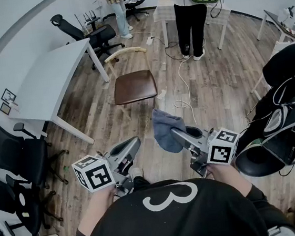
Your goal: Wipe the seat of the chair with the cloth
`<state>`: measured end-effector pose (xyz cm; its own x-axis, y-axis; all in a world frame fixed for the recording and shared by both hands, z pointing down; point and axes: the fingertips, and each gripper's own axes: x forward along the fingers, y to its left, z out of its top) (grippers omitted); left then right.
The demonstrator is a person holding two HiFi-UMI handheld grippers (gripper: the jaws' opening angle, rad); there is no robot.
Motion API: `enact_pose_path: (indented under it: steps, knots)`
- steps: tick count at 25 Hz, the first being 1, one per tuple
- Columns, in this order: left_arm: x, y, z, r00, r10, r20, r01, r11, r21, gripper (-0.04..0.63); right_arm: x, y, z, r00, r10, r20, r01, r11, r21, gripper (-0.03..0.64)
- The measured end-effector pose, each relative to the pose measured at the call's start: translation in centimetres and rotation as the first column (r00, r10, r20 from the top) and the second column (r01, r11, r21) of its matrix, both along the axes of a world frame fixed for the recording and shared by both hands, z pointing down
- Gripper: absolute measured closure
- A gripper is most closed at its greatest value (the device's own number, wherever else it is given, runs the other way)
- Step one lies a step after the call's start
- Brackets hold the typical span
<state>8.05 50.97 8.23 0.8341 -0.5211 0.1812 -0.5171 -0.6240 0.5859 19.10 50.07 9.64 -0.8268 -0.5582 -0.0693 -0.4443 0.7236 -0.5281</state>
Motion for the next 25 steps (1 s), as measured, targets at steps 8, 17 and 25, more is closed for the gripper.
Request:
enact_pose_path:
  steps: [8,17,25]
  knots:
    - [0.1,-0.4,0.4,1.0,0.014,0.028,-0.014,1.0,-0.004,0.583,0.1,-0.4,0.3,1.0,0.007,0.014,-0.007,1.0,-0.006,0.565]
    - [-1.1,-5.3,3.0,1.0,0.014,-0.015,-0.016,0.997,-0.075,0.583,-0.8,-4.9,1.9,1.0,0.024,0.013,-0.023,0.998,-0.052,0.565]
    - [-3.3,-15.2,6.1,0.999,0.035,-0.035,-0.04,0.986,-0.162,0.583,-2.4,-13.9,4.7,0.996,0.088,0.027,-0.083,0.987,-0.14,0.563]
